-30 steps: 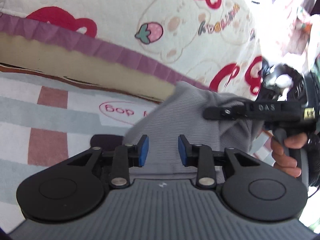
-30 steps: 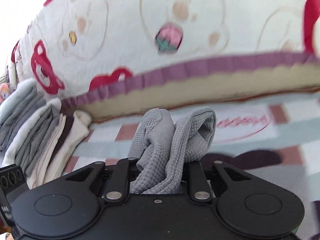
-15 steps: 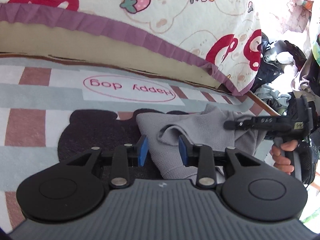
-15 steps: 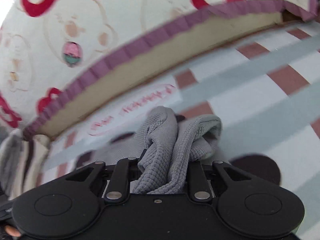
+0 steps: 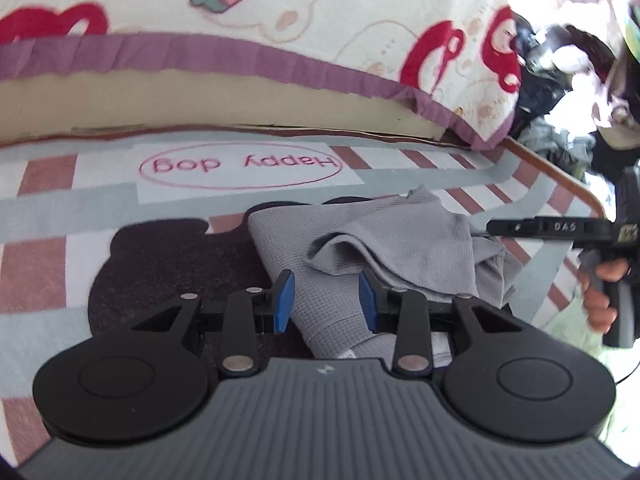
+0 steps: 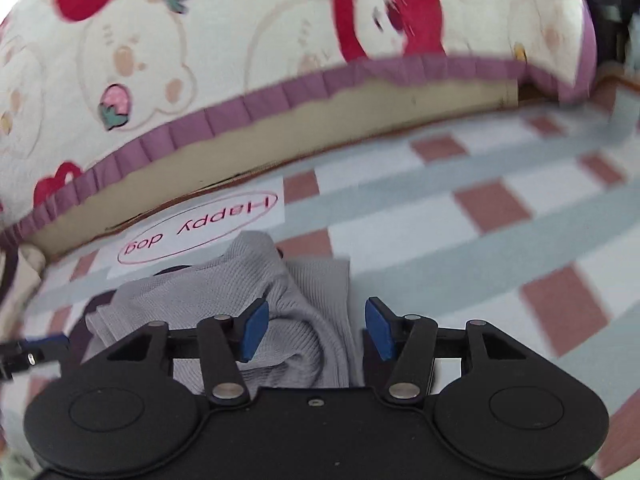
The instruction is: Fold clothes
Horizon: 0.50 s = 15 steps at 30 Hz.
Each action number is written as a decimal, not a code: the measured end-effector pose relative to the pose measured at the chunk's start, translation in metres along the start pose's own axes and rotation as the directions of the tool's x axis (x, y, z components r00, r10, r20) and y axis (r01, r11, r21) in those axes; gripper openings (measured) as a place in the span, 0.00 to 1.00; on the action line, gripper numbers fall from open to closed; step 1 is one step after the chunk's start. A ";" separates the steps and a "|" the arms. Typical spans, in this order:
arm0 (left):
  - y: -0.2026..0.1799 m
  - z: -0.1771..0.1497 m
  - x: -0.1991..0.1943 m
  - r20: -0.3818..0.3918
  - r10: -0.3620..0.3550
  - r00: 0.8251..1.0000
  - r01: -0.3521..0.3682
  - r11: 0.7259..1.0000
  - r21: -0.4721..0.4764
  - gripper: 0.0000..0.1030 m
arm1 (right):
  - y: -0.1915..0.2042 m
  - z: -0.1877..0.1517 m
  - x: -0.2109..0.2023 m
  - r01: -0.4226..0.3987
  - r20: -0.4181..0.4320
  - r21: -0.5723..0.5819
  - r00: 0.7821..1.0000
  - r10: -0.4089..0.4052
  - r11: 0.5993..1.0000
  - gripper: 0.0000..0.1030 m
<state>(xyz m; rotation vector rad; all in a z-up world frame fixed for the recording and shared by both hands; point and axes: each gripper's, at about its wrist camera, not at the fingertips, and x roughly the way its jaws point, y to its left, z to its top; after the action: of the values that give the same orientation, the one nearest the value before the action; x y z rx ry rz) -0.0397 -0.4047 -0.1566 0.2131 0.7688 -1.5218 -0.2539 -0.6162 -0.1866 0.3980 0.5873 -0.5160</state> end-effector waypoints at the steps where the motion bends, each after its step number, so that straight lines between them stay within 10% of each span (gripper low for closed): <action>1: -0.006 0.001 -0.001 -0.001 -0.007 1.000 0.007 1.000 0.029 0.33 | 0.001 -0.003 -0.003 0.012 -0.004 -0.030 1.000 -0.012 0.999 0.49; 5: -0.024 0.008 0.011 -0.056 -0.098 0.994 0.097 0.995 -0.023 0.37 | 0.004 -0.013 -0.014 0.047 -0.017 -0.137 0.999 -0.050 0.989 0.21; 8: -0.027 0.014 0.031 -0.085 -0.173 0.981 0.154 0.970 -0.190 0.41 | 0.006 -0.019 -0.007 0.025 -0.041 -0.144 0.999 -0.031 0.989 0.20; 15: -0.054 0.017 0.080 -0.174 -0.141 0.975 0.099 0.968 -0.230 0.51 | 0.012 -0.033 0.009 -0.027 -0.097 -0.160 0.995 0.011 0.987 0.26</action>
<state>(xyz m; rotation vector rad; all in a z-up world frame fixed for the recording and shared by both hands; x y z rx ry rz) -0.0955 -0.4840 -0.1709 0.1482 1.1122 -1.5307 -0.2544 -0.5936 -0.2144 0.2755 0.7120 -0.4293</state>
